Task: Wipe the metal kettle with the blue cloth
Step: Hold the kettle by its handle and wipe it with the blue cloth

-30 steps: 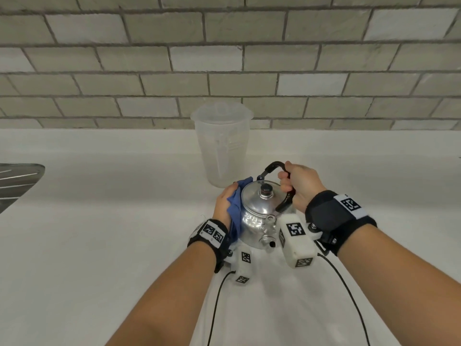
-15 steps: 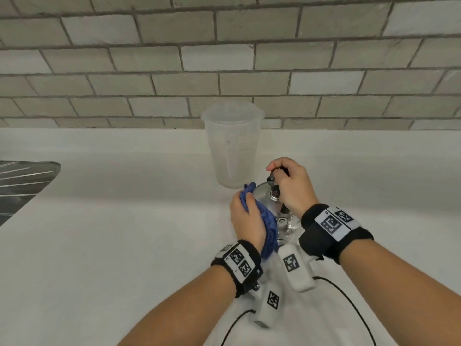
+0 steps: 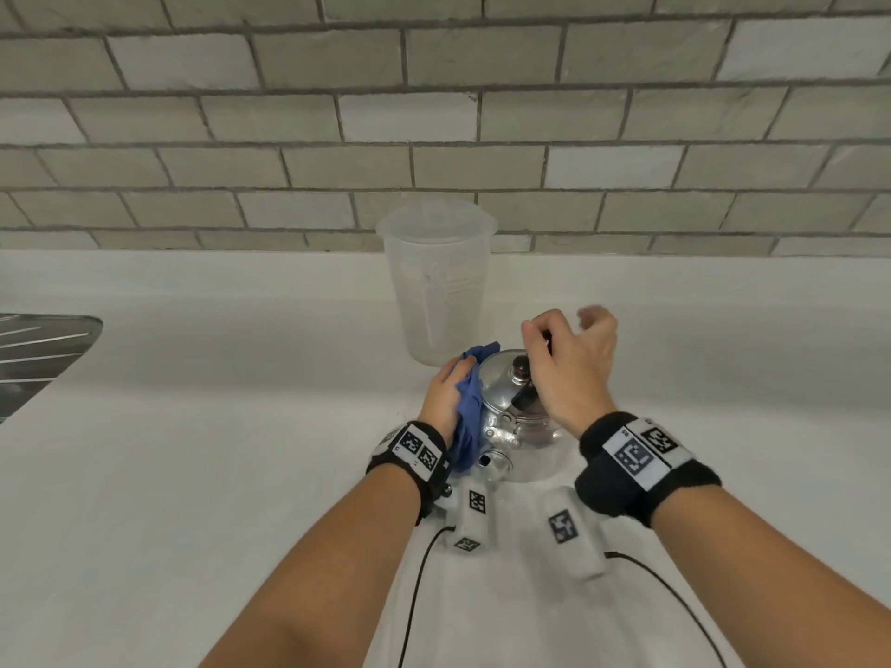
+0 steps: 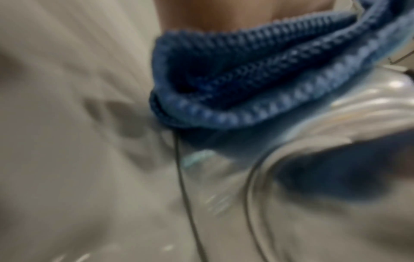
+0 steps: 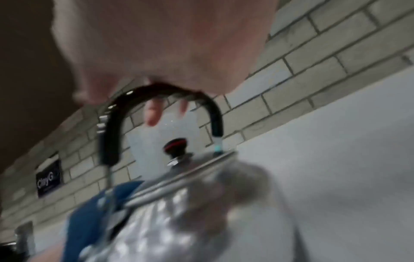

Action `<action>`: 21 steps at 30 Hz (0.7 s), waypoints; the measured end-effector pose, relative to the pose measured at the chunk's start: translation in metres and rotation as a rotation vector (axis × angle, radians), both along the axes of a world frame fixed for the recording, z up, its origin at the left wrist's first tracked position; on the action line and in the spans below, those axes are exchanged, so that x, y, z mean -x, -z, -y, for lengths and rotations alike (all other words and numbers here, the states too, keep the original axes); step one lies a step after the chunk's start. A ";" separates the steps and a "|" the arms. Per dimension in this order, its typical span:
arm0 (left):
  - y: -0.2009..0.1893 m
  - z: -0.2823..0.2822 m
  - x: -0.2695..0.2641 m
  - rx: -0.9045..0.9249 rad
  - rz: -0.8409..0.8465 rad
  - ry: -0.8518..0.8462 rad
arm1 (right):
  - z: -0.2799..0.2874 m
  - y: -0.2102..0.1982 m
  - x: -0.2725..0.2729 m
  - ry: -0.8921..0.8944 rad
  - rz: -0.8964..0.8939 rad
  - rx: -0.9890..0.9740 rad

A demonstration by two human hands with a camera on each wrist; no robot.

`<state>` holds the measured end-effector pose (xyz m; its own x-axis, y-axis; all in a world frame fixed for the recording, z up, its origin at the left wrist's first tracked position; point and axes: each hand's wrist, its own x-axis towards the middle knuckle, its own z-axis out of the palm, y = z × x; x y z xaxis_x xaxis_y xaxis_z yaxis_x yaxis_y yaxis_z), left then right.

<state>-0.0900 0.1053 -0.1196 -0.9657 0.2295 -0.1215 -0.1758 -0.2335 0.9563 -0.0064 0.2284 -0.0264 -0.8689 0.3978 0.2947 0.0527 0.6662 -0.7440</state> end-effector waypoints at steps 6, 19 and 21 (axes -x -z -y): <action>0.004 -0.002 -0.004 -0.103 0.068 -0.055 | -0.053 -0.019 0.005 -0.666 0.213 -0.536; 0.019 0.060 -0.017 0.069 -0.018 0.083 | -0.023 -0.008 0.004 -0.508 0.037 -0.763; 0.016 0.068 -0.018 0.014 0.077 -0.011 | -0.016 -0.009 0.004 -0.494 0.047 -0.776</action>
<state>-0.0719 0.0377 -0.1359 -0.9557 0.2172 -0.1985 -0.2466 -0.2229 0.9431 -0.0107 0.2442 -0.0174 -0.9051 -0.3165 0.2840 -0.3521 0.9322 -0.0834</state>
